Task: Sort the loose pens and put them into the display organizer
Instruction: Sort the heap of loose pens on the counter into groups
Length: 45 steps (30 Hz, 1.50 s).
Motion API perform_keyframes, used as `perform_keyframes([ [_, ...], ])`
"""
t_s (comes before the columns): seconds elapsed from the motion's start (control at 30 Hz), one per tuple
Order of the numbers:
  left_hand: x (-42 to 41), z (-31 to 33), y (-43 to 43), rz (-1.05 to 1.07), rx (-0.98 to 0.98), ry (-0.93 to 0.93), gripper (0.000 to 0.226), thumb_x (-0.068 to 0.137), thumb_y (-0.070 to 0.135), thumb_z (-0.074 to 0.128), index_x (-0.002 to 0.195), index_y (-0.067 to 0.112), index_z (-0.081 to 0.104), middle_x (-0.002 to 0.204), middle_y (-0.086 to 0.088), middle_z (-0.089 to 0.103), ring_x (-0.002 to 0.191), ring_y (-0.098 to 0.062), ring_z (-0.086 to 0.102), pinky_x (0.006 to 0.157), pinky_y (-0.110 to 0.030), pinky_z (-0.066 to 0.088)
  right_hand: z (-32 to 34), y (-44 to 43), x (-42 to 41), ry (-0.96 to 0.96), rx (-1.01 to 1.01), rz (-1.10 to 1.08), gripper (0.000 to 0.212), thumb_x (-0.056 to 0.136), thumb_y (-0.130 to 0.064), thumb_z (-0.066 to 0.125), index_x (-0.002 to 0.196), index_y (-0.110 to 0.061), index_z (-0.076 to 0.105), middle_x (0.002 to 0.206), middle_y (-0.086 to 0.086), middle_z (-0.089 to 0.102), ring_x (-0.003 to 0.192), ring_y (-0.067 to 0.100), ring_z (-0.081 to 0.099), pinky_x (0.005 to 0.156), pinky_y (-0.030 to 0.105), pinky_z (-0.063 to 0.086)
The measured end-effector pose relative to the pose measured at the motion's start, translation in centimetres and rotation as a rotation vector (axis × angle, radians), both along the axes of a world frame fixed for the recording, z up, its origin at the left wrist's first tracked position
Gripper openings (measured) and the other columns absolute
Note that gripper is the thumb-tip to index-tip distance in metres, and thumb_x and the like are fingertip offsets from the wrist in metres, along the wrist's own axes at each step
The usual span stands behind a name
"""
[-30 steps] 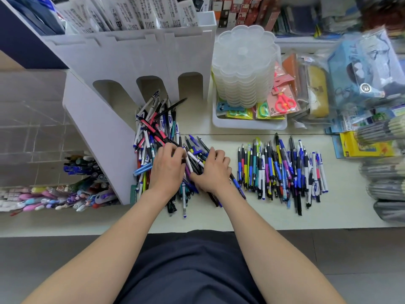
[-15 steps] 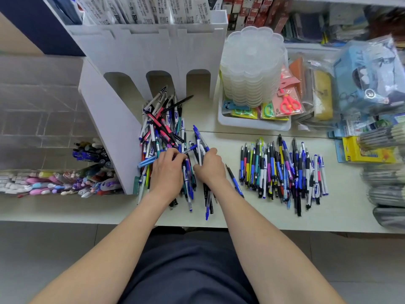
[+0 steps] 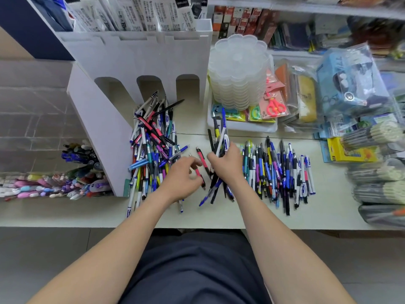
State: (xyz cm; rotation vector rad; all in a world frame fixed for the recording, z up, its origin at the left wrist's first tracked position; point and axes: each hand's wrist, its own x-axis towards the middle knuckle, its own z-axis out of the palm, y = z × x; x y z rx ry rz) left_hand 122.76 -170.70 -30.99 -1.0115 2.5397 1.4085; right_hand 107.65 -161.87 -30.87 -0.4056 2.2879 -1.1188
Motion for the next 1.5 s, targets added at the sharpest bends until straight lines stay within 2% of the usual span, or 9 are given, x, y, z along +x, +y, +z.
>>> perform_keyframes([
  [0.13, -2.0, 0.1, 1.6, -0.168, 0.167, -0.169, 0.056, 0.082, 0.051, 0.082, 0.128, 0.029, 0.059, 0.112, 0.011, 0.070, 0.100, -0.012, 0.067, 0.085, -0.030, 0.054, 1.2, 0.3, -0.7, -0.012, -0.153, -0.144, 0.022, 0.077, -0.019, 0.076, 0.090, -0.013, 0.059, 0.075, 0.004, 0.067, 0.063, 0.022, 0.064, 0.060, 0.035, 0.054],
  [0.27, -3.4, -0.8, 2.8, -0.129, 0.005, -0.154, 0.012, 0.094, 0.030, 0.076, 0.100, 0.022, 0.069, 0.091, 0.002, 0.070, 0.088, -0.025, 0.066, 0.075, -0.035, 0.051, 2.4, 1.3, -1.8, -0.060, -0.291, -0.231, 0.027, 0.077, -0.012, 0.076, 0.098, -0.011, 0.060, 0.081, 0.011, 0.069, 0.061, 0.017, 0.064, 0.058, 0.037, 0.058],
  [0.4, -4.7, -0.2, 3.5, -0.220, 0.007, -0.179, 0.005, 0.099, 0.027, 0.071, 0.099, 0.028, 0.066, 0.080, 0.005, 0.062, 0.076, -0.018, 0.058, 0.062, -0.032, 0.039, 2.9, 3.5, -3.9, -0.132, -0.336, -0.337, 0.031, 0.080, -0.010, 0.074, 0.106, -0.014, 0.059, 0.084, 0.009, 0.068, 0.061, 0.018, 0.065, 0.060, 0.042, 0.062],
  [0.53, -6.2, -0.1, 4.6, -0.291, 0.120, -0.204, 0.004, 0.104, 0.023, 0.066, 0.105, 0.027, 0.066, 0.090, 0.007, 0.067, 0.082, -0.012, 0.061, 0.071, -0.028, 0.043, 3.3, 6.6, -7.2, -0.221, -0.387, -0.543, 0.039, 0.087, -0.007, 0.074, 0.121, -0.007, 0.056, 0.085, 0.004, 0.061, 0.053, 0.005, 0.054, 0.054, 0.028, 0.050],
  [0.67, -7.6, -0.4, 5.9, -0.247, 0.161, -0.325, 0.007, 0.110, 0.020, 0.049, 0.113, 0.017, 0.054, 0.100, -0.008, 0.068, 0.092, -0.027, 0.070, 0.085, -0.044, 0.056, 2.8, 10.5, -10.3, -0.148, -0.336, -0.591, 0.051, 0.088, -0.014, 0.074, 0.134, -0.012, 0.052, 0.100, 0.006, 0.066, 0.057, 0.002, 0.060, 0.055, 0.021, 0.051],
  [0.83, -10.4, -0.3, 7.7, -0.106, 0.059, -0.374, 0.010, 0.110, 0.019, 0.040, 0.111, 0.010, 0.044, 0.099, -0.018, 0.067, 0.077, -0.029, 0.070, 0.065, -0.039, 0.051, 1.7, 14.9, -12.4, 0.009, 0.094, -0.310, 0.041, 0.090, -0.024, 0.076, 0.118, -0.013, 0.049, 0.099, 0.006, 0.064, 0.075, 0.017, 0.065, 0.052, 0.026, 0.042],
  [1.0, -14.3, 0.7, 11.1, -0.178, -0.155, -0.378, 0.019, 0.109, 0.027, 0.038, 0.106, 0.009, 0.042, 0.102, -0.018, 0.063, 0.084, -0.036, 0.058, 0.072, -0.041, 0.045, -0.1, 16.3, -11.4, 0.110, 0.412, 0.076, 0.051, 0.091, -0.024, 0.072, 0.128, -0.010, 0.041, 0.085, 0.003, 0.058, 0.068, 0.019, 0.059, 0.049, 0.030, 0.038],
  [1.2, -17.3, 0.3, 13.7, -0.233, -0.323, -0.449, 0.032, 0.107, 0.039, 0.044, 0.120, 0.009, 0.046, 0.105, -0.011, 0.063, 0.092, -0.037, 0.062, 0.070, -0.040, 0.043, 0.0, 15.3, -11.5, 0.252, 0.466, 0.188, 0.063, 0.091, -0.033, 0.076, 0.137, -0.004, 0.045, 0.133, 0.016, 0.048, 0.107, 0.036, 0.062, 0.076, 0.038, 0.047],
  [1.5, -16.7, -0.4, 13.9, -0.183, -0.373, -0.366, 0.035, 0.110, 0.043, 0.048, 0.121, 0.010, 0.047, 0.095, -0.012, 0.068, 0.075, -0.031, 0.053, 0.063, -0.039, 0.045, -0.9, 17.3, -11.7, 0.212, 0.281, 0.171, 0.076, 0.093, -0.049, 0.076, 0.148, -0.008, 0.045, 0.138, 0.012, 0.047, 0.119, 0.030, 0.057, 0.093, 0.039, 0.049],
])
